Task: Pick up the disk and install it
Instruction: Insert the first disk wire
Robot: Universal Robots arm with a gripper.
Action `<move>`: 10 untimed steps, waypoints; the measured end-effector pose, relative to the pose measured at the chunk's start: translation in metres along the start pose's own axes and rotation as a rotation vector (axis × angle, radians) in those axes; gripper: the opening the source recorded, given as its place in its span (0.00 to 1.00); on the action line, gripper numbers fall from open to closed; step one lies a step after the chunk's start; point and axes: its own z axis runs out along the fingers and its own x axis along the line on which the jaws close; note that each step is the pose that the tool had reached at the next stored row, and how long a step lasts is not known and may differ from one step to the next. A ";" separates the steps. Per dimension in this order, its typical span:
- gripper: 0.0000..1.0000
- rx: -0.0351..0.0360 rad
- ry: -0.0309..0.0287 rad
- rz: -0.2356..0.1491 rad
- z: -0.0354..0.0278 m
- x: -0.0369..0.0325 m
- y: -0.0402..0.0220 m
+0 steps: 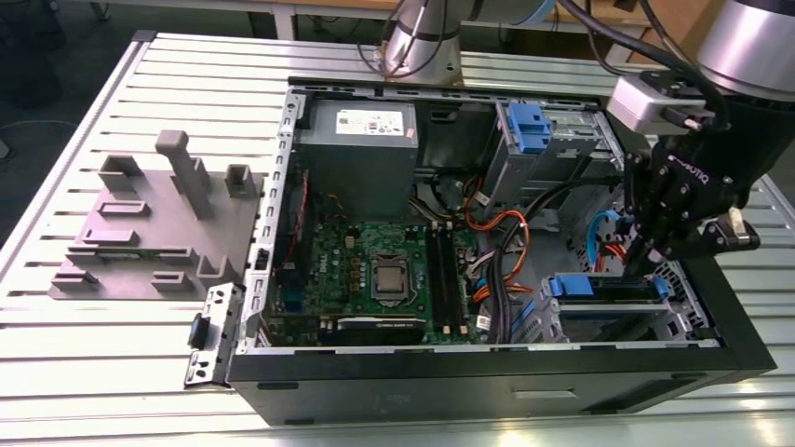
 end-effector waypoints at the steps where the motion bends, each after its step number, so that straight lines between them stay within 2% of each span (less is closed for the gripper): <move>1: 0.17 0.0007 -0.0067 0.000 0.0004 0.0009 0.0002; 3: 0.17 0.0027 -0.0178 0.001 0.0009 0.0022 0.0005; 4: 0.17 0.0036 -0.0212 0.001 0.0010 0.0027 0.0006; 10: 0.17 0.0041 -0.0244 0.021 0.0012 0.0028 0.0010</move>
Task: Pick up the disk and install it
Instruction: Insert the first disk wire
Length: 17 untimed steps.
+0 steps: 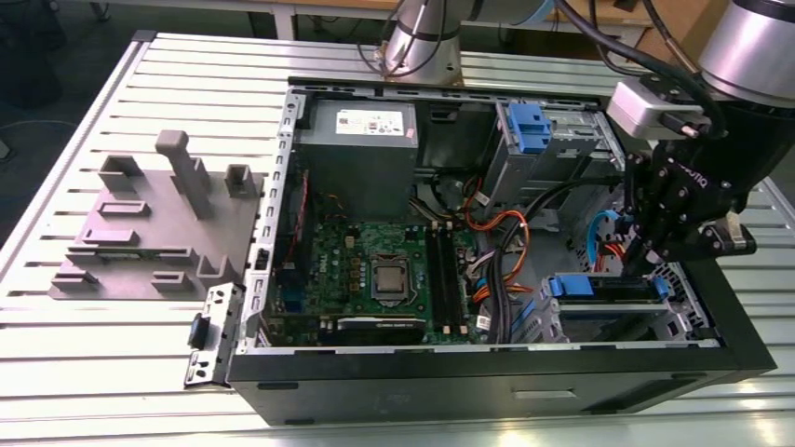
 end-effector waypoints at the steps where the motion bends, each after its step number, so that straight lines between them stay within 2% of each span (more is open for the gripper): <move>1: 0.17 0.0004 -0.0001 0.002 0.0001 0.0000 0.0004; 7: 0.17 0.0048 0.0003 0.002 0.0004 0.0011 0.0016; 10: 0.17 0.0108 -0.0019 0.000 0.0007 0.0023 0.0040; 13: 0.17 0.0213 -0.0106 0.002 0.0012 0.0038 0.0064; 17: 0.17 0.0239 -0.0190 0.003 0.0017 0.0059 0.0069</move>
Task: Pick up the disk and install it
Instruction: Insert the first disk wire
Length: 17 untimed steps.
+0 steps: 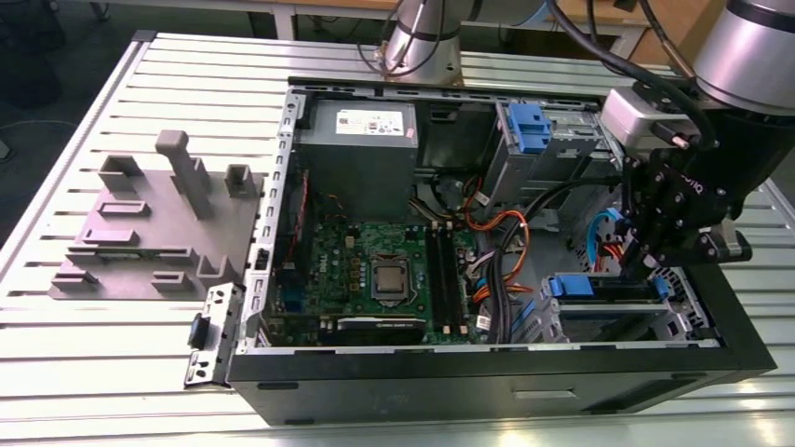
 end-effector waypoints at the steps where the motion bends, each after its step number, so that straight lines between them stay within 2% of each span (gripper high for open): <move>1: 0.17 0.0000 -0.0018 0.000 0.0001 0.0003 0.0001; 5: 0.17 -0.0004 -0.0056 0.003 0.0005 0.0014 0.0002; 17: 0.17 -0.0018 -0.0076 0.009 0.0024 0.0044 -0.0004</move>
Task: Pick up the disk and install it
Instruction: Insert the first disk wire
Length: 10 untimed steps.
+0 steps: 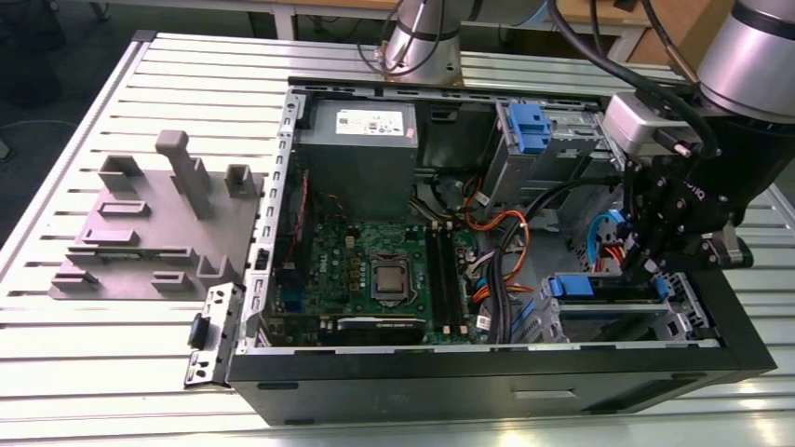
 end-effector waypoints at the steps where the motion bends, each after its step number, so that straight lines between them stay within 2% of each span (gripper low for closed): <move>1: 0.17 0.0000 -0.0009 0.000 0.0002 0.0000 0.0000; 5: 0.17 0.0002 -0.0121 0.002 0.0003 0.0000 0.0000; 10: 0.17 -0.0004 -0.0166 0.006 -0.0001 0.0001 0.0000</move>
